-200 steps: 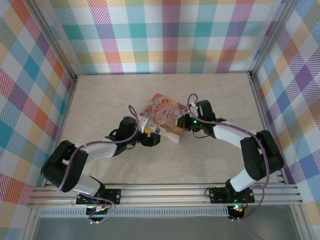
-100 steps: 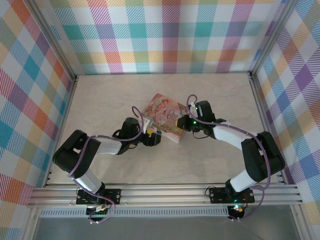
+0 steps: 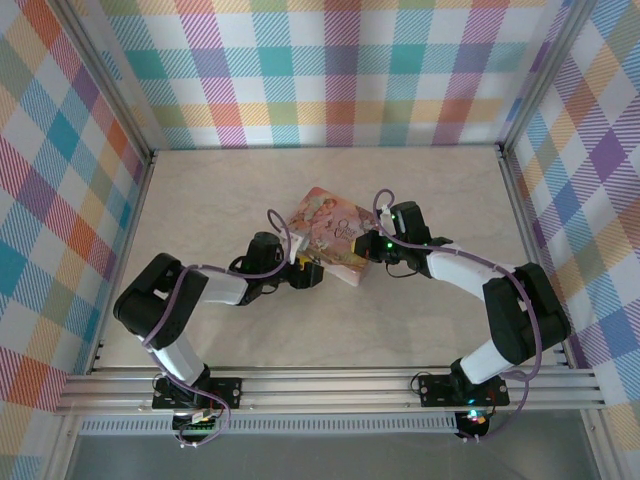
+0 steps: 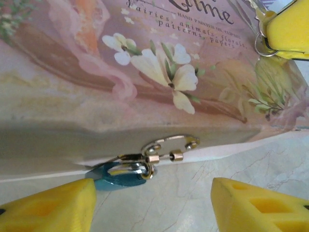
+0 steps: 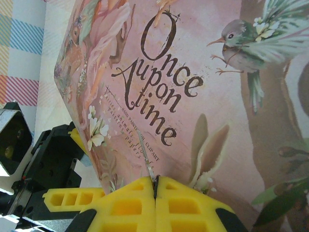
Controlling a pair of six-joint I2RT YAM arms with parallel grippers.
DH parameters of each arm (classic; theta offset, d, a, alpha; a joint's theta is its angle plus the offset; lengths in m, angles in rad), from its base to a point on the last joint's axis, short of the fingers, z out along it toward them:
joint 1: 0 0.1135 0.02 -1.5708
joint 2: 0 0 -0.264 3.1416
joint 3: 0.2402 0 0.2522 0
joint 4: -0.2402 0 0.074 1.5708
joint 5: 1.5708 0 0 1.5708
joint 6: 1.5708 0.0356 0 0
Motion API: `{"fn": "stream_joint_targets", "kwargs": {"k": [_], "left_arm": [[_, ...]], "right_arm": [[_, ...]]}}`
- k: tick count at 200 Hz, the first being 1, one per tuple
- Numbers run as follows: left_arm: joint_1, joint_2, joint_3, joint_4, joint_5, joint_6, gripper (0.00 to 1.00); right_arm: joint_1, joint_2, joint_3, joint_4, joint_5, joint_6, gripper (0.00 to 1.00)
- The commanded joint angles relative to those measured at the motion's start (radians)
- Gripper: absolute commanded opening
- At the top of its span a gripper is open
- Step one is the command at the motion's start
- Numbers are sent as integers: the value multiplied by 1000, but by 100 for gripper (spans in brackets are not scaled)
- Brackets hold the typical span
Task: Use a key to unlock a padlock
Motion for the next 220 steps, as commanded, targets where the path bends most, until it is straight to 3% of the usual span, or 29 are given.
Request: {"fn": "stream_joint_targets", "kwargs": {"k": [1,220], "left_arm": [[12,29,27,48,33,-13,61],[10,95,44,122,46,-93,40]], "right_arm": [[3,3,-36,-99,27,-18,1],[10,5,-29,-98,25,-8,2]]}}
